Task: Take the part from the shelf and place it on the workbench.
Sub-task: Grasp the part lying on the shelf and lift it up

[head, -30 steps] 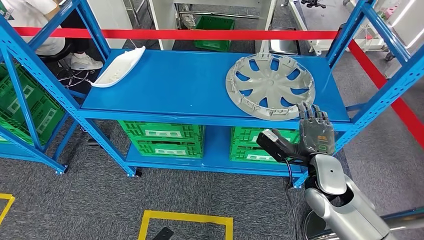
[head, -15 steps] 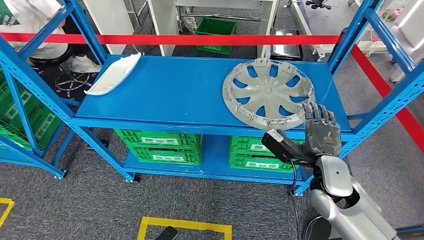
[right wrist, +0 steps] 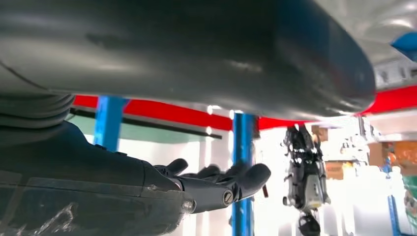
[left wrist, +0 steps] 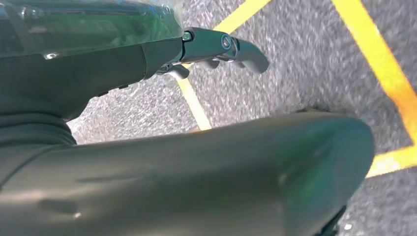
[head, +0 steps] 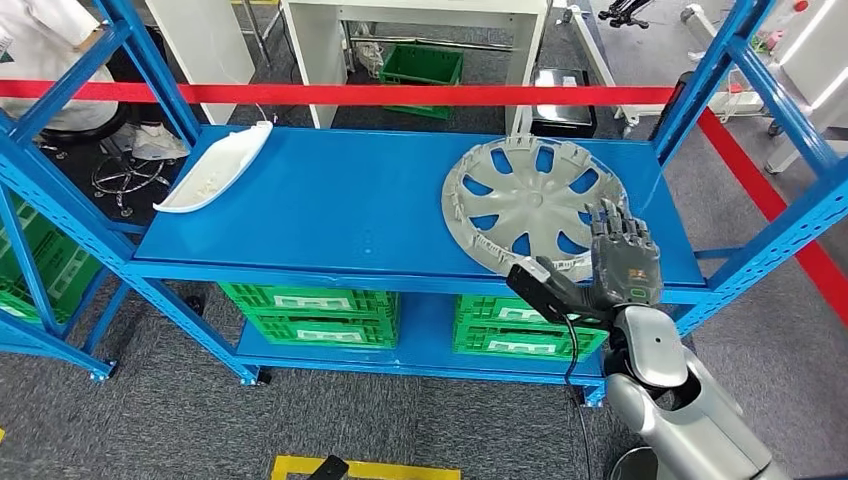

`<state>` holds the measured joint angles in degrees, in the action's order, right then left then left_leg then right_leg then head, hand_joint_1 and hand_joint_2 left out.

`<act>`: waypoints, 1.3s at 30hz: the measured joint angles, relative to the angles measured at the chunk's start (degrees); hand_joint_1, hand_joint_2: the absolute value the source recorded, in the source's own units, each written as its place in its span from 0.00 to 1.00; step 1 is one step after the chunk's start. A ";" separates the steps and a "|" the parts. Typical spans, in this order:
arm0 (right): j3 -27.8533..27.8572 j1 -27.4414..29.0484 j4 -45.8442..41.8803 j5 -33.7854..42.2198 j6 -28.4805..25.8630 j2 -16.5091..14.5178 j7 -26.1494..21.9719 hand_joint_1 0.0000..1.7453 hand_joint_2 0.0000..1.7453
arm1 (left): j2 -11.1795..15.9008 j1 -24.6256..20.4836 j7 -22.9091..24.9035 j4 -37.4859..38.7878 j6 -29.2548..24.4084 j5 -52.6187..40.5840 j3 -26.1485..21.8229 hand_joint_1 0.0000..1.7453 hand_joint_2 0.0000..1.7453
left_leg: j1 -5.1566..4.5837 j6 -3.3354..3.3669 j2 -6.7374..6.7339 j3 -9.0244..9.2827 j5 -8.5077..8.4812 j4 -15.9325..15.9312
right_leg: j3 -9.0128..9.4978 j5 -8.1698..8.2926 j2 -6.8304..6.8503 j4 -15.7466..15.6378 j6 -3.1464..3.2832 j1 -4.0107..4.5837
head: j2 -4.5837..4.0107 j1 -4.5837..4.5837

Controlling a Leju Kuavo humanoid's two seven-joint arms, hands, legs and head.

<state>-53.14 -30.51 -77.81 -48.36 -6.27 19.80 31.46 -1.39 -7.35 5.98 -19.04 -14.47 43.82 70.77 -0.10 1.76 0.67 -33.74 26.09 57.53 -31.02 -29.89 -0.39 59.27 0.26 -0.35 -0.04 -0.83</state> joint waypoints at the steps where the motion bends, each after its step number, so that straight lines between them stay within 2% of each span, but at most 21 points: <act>1: 0.02 -0.16 0.02 0.01 -0.03 -0.02 -0.03 0.00 0.00 | -0.01 -0.12 -0.02 0.00 -0.03 0.00 -0.01 0.00 0.00 | 0.14 0.25 0.03 0.36 0.08 -0.10 | -0.97 -0.94 0.02 1.95 -0.26 -0.06 | 0.00 0.25; 4: 0.02 -0.21 0.13 0.03 -0.08 -0.07 -0.10 0.00 0.00 | -0.02 -0.31 -0.07 0.00 -0.08 0.02 -0.02 0.00 0.00 | 0.13 0.68 0.07 0.77 0.71 -0.08 | -7.23 -4.85 0.05 11.82 -0.79 -0.21 | 0.00 0.86; 5: 0.01 -0.13 0.15 0.03 -0.08 -0.08 -0.11 0.00 0.00 | -0.02 -0.29 -0.08 0.00 -0.08 0.02 -0.02 0.00 0.00 | 0.10 0.71 0.07 0.84 0.86 -0.06 | -8.76 -5.59 0.05 13.99 -0.87 -0.22 | 0.00 0.88; 6: 0.01 -0.06 0.17 0.04 -0.09 -0.08 -0.11 0.00 0.00 | -0.02 -0.27 -0.08 0.00 -0.08 0.02 -0.02 0.00 0.00 | 0.09 0.72 0.07 0.88 0.95 -0.05 | -9.55 -5.86 0.05 15.04 -0.90 -0.22 | 0.00 0.89; 8: 0.01 -0.04 0.18 0.05 -0.09 -0.08 -0.11 0.00 0.00 | -0.01 -0.26 -0.08 0.00 -0.08 0.02 -0.02 0.00 0.00 | 0.09 0.71 0.07 0.92 0.99 -0.04 | -9.81 -5.84 0.05 15.29 -0.91 -0.22 | 0.00 0.91; 9: 0.00 0.02 0.19 0.06 -0.10 -0.08 -0.14 0.00 0.00 | -0.01 -0.22 -0.08 0.00 -0.09 0.03 -0.02 0.00 0.00 | 0.08 0.70 0.08 1.04 1.12 -0.02 | -10.11 -5.38 0.05 15.23 -0.89 -0.22 | 0.00 0.93; 11: -0.02 0.08 0.29 0.14 -0.26 -0.10 -0.34 0.00 0.00 | -0.03 -0.17 -0.09 0.00 -0.10 0.04 -0.02 0.00 0.00 | 0.08 0.30 0.14 2.22 2.22 -0.03 | -8.29 0.46 0.10 7.22 -0.13 0.12 | 0.00 1.02; 13: -0.02 0.11 0.50 0.25 -0.48 -0.15 -0.59 0.00 0.00 | -0.13 -0.12 -0.10 -0.01 -0.12 0.06 -0.03 0.00 0.00 | 0.14 -0.52 0.18 3.43 3.25 -0.12 | -5.83 5.46 0.16 -1.18 1.01 0.69 | 0.00 1.20; 15: 0.03 0.13 0.62 0.43 -0.68 -0.26 -0.72 0.00 0.00 | -0.21 -0.08 -0.18 -0.01 -0.31 0.09 -0.04 0.00 0.00 | 0.14 -1.21 0.14 3.74 3.50 0.05 | -5.01 5.08 0.15 -1.96 1.62 0.69 | 0.00 1.32; 17: 0.07 0.04 0.67 0.74 -0.91 -0.40 -0.86 0.00 0.00 | -0.21 -0.22 -0.38 0.00 -0.56 0.16 -0.05 0.00 0.00 | 0.16 -1.77 0.04 2.80 4.56 2.56 | -3.97 4.96 0.20 -2.58 2.06 0.29 | 0.00 1.12; 20: 0.00 0.18 0.91 1.34 -1.08 -0.72 -1.10 0.00 0.00 | -0.16 -0.27 -0.92 0.00 -0.53 0.56 -0.08 0.00 0.00 | 0.57 -2.63 -0.03 -2.67 8.54 12.57 | -2.97 4.36 0.25 -2.77 2.46 0.10 | 0.00 0.60; 21: -0.02 0.32 1.05 1.53 -1.15 -0.82 -1.20 0.00 0.00 | -0.13 -0.15 -1.21 0.00 -0.48 0.75 -0.10 0.00 0.00 | 0.71 -2.88 -0.03 -4.31 9.11 14.93 | -2.71 4.09 0.21 -2.73 2.44 0.07 | 0.00 0.51; 22: -0.03 0.42 1.22 1.76 -1.26 -0.90 -1.33 0.00 0.00 | -0.09 -0.04 -1.50 0.00 -0.42 0.91 -0.14 0.00 0.00 | 0.82 -3.07 -0.04 -5.10 8.45 15.30 | -2.41 3.79 0.14 -2.65 2.34 0.01 | 0.00 0.47; 23: -0.03 0.47 1.36 2.00 -1.38 -0.98 -1.49 0.00 0.00 | -0.05 0.03 -1.74 0.00 -0.33 1.03 -0.19 0.00 0.00 | 0.92 -3.23 -0.05 -4.90 6.50 13.49 | -2.04 3.45 0.08 -2.53 2.19 -0.08 | 0.00 0.42; 25: -0.02 0.46 1.61 2.47 -1.63 -1.19 -1.87 0.00 0.00 | 0.01 0.04 -1.96 0.00 -0.10 1.14 -0.41 0.00 0.00 | 1.05 -3.40 -0.04 -2.70 1.39 6.44 | -1.27 2.72 0.00 -2.22 1.72 -0.33 | 0.00 0.35; 26: -0.02 0.41 1.73 2.67 -1.73 -1.36 -2.05 0.00 0.00 | 0.01 0.00 -1.98 0.00 0.02 1.14 -0.55 0.00 0.00 | 0.97 -3.33 -0.05 -1.83 0.19 3.25 | -1.08 2.46 -0.02 -2.06 1.44 -0.38 | 0.00 0.28; 27: -0.02 0.36 1.89 2.90 -1.83 -1.52 -2.24 0.00 0.00 | 0.00 -0.03 -1.98 0.00 0.13 1.14 -0.69 0.00 0.00 | 0.85 -2.99 -0.05 -1.24 -0.42 1.46 | -1.05 2.26 -0.05 -1.96 1.09 -0.37 | 0.00 0.15; 29: -0.03 0.26 2.32 3.43 -2.05 -1.83 -2.77 0.00 0.00 | 0.00 -0.02 -1.96 0.00 0.36 1.14 -0.91 0.00 0.00 | 0.59 -2.17 -0.04 -1.08 -0.21 0.52 | -1.20 1.90 -0.07 -1.78 0.59 -0.28 | 0.00 0.09; 30: -0.02 0.23 2.55 3.72 -2.20 -1.97 -3.06 0.00 0.00 | 0.00 0.02 -1.92 0.00 0.47 1.14 -0.98 0.00 0.00 | 0.59 -1.91 0.01 -0.98 -0.61 0.63 | -1.25 1.79 -0.04 -1.71 0.72 -0.25 | 0.00 0.14; 33: -0.02 0.12 3.20 4.21 -2.53 -2.42 -3.60 0.00 0.00 | -0.03 -0.07 -1.89 0.00 0.64 1.14 -1.08 0.00 0.00 | 0.59 -1.85 0.28 -1.10 -0.75 0.51 | -1.17 1.80 0.10 -1.83 1.56 -0.23 | 0.00 0.43; 39: -0.02 -0.24 4.64 5.24 -3.39 -3.34 -4.71 0.00 0.00 | -0.03 -0.20 -1.85 0.00 0.89 1.07 -1.11 0.00 0.00 | 0.43 -1.26 0.33 -1.16 -0.62 0.51 | -0.91 2.09 0.15 -2.55 0.93 -0.27 | 0.00 0.60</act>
<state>-53.16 -30.75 -73.16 -43.13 -9.67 16.45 26.75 -1.42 -7.55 4.13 -19.04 -13.58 44.89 69.66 0.33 0.50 1.01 -34.90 25.48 58.05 -31.93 -27.80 -0.24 56.72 1.18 -0.62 -0.04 -0.23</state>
